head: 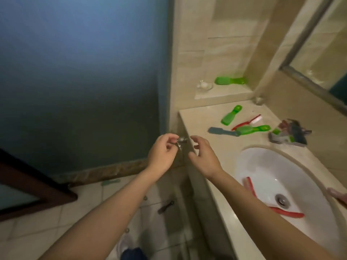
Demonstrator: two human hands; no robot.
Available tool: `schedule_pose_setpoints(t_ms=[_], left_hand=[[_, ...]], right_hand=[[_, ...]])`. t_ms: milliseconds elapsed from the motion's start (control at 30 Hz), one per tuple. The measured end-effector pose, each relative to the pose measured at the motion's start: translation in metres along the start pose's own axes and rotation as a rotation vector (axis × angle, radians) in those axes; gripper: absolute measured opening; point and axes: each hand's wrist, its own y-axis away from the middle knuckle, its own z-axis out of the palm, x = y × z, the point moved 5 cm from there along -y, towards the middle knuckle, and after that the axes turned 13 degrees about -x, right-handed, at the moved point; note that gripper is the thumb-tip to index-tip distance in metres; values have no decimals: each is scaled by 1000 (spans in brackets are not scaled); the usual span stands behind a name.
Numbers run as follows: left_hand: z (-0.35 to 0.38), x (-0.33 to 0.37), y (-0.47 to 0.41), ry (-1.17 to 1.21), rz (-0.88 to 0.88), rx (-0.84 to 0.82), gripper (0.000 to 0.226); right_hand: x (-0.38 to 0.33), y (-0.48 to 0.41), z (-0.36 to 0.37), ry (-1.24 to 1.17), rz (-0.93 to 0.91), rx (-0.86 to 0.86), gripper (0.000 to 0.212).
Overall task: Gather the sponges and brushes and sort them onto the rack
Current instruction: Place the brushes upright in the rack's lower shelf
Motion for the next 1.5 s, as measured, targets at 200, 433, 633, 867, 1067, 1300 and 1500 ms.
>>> schedule_pose_setpoints(t_ms=[200,433,633,867,1067,1300,1500], left_hand=[[-84,-90,23,3,-137,27,43],[-173,-197,51,-29,-352,37,32],[-217,-275,79,49,-497,96,37],[-211,-383,111,42,-700,93,37],[-178,-493,122,30,-850,90,39],[-103,-642,134,47,-975,75,37],[-45,-756,149,49,-1085,100,36]], right_hand=[[-38,-42,99,-14,52,-164,57],[-69,-82,228,-96,111,-304,54],[-67,-106,323,-69,164,-471,53],[-20,-138,416,-31,223,-615,52],[53,-179,516,22,255,-718,51],[170,-197,649,173,202,-879,52],[254,-206,748,298,156,-948,47]])
